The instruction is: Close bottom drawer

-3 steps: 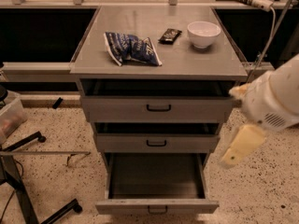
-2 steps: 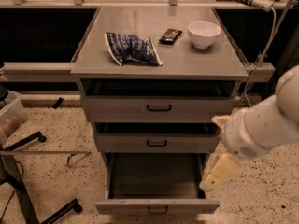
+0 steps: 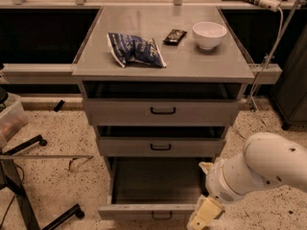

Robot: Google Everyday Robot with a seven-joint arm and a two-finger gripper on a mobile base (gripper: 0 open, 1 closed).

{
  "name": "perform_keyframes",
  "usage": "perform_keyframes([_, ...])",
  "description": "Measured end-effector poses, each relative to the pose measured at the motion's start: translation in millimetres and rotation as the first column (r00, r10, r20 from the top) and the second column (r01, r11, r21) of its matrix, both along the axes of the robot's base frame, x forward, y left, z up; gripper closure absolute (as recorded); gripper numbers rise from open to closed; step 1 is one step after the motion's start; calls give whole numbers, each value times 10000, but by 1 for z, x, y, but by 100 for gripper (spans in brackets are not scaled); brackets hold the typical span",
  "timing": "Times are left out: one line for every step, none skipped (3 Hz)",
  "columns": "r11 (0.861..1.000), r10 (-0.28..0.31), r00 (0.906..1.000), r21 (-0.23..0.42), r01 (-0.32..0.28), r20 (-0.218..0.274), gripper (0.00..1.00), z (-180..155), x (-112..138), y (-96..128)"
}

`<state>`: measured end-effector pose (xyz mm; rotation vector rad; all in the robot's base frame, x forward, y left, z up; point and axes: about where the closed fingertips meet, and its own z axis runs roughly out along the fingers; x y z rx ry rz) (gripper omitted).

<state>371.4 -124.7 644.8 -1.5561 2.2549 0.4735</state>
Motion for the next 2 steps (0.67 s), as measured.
perform_keyframes([10000, -1, 10000, 1, 1, -1, 0, 0, 0, 0])
perform_keyframes([9988, -322, 9991, 362, 331, -265, 0, -39, -8, -10])
